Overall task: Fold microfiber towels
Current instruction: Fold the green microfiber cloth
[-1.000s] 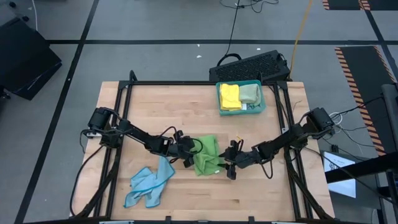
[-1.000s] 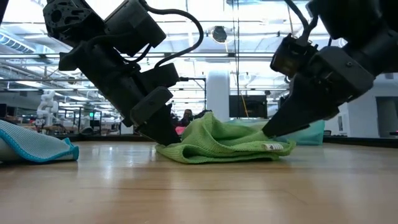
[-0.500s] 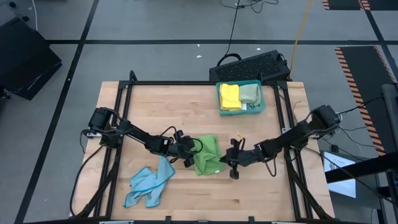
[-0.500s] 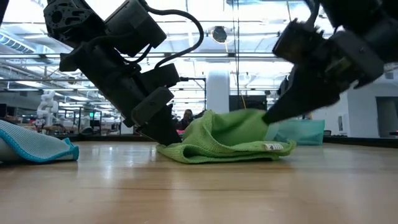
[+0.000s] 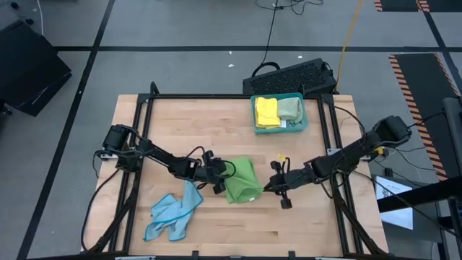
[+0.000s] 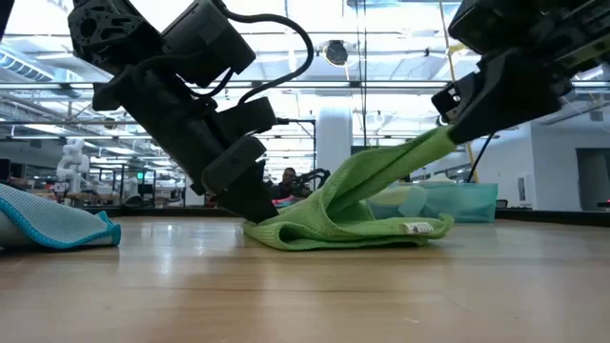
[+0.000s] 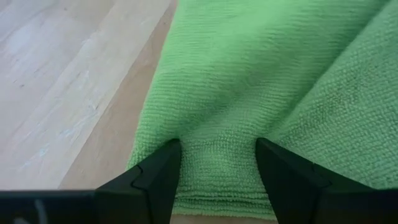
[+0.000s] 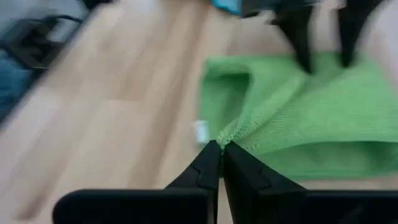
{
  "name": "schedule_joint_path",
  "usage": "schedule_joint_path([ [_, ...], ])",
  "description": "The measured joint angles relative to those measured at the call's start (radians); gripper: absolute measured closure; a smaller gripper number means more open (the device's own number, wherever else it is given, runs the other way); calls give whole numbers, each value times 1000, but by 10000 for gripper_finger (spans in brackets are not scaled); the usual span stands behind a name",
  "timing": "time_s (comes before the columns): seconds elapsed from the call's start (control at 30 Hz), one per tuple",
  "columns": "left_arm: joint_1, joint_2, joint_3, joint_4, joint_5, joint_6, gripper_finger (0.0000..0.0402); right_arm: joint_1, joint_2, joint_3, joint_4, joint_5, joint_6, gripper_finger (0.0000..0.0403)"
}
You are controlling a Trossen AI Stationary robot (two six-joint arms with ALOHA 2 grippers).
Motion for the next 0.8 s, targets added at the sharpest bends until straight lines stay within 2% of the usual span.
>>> schedule_joint_path([
  [0.07, 0, -20, -1, -5, 1, 18, 188, 1, 11, 0, 23, -52, 0, 389],
  [0.2, -7, -86, -2, 3, 1, 53, 188, 13, 15, 0, 32, -81, 0, 359],
  [0.47, -31, -216, 0, 21, 24, 81, 188, 6, 15, 0, 35, -102, -26, 253],
  [0.6, -51, -211, 0, 70, 33, 34, 188, -2, 15, 0, 61, -23, -4, 229],
  [0.8, -128, -112, 1, 236, 45, -45, 188, -2, 15, -1, 121, 79, 0, 236],
])
